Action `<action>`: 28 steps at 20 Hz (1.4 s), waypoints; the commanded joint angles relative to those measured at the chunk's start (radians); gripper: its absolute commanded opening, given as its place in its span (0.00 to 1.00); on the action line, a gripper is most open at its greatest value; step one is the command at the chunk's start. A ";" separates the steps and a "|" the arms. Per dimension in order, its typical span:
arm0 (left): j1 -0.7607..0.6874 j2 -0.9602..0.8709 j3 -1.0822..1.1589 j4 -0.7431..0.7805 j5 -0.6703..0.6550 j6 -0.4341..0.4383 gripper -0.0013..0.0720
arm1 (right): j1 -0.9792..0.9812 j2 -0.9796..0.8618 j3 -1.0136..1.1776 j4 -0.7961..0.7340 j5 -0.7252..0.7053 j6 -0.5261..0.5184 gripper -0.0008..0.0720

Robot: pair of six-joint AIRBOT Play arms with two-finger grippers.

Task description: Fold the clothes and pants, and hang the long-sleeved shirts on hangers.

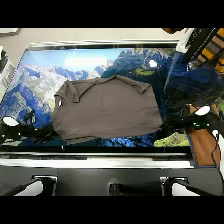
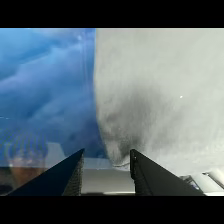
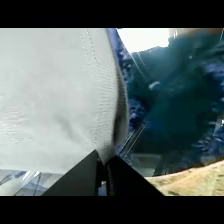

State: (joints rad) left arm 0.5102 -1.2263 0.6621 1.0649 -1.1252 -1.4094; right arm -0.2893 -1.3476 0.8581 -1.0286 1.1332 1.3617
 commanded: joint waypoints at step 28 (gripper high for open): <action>0.002 0.195 1.022 -0.048 0.014 -0.293 0.04 | 0.209 0.155 0.963 -0.035 0.021 0.192 0.05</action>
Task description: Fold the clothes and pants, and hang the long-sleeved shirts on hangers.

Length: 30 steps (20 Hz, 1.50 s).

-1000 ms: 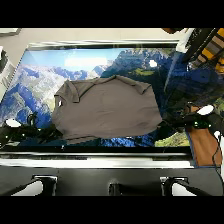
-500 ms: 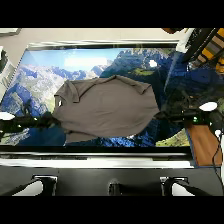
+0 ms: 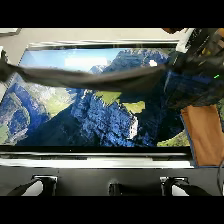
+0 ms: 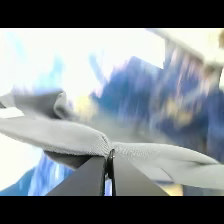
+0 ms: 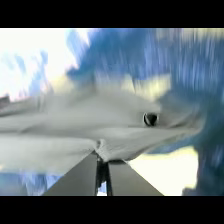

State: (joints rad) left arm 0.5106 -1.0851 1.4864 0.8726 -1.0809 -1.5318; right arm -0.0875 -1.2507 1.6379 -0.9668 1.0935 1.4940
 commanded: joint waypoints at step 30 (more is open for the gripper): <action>-0.340 -0.672 0.183 0.448 0.340 -0.140 0.04 | 0.007 -0.535 0.217 -0.459 -0.084 0.261 0.05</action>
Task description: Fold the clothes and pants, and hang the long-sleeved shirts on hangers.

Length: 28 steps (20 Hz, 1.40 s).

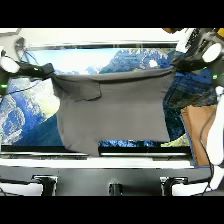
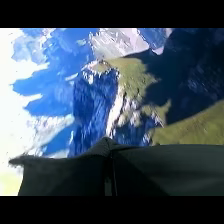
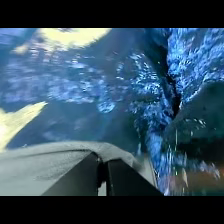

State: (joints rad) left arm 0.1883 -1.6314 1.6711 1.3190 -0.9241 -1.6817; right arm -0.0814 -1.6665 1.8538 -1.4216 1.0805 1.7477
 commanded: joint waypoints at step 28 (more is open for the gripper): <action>0.117 -0.050 -0.076 -0.055 -0.500 0.122 0.47 | 0.002 -0.129 -0.012 -0.164 0.488 -0.076 0.59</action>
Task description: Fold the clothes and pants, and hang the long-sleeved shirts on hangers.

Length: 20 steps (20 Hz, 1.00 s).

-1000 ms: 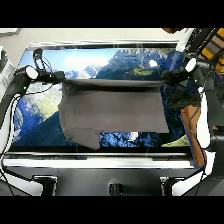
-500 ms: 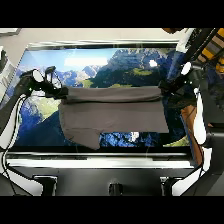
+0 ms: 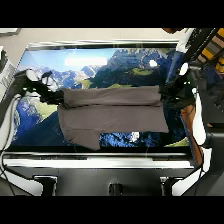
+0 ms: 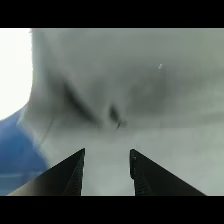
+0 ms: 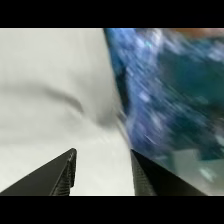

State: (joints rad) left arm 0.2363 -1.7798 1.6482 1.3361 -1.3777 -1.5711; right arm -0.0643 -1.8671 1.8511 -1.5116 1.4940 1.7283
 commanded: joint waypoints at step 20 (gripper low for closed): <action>0.155 0.684 -1.215 -0.566 0.346 0.261 0.47 | -0.249 0.601 -0.861 0.307 -0.211 -0.136 0.56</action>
State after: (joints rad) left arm 0.4397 -1.0882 0.4480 0.7872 -1.0821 -1.2995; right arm -0.3126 -1.2713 1.0058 -1.2186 1.2888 1.5963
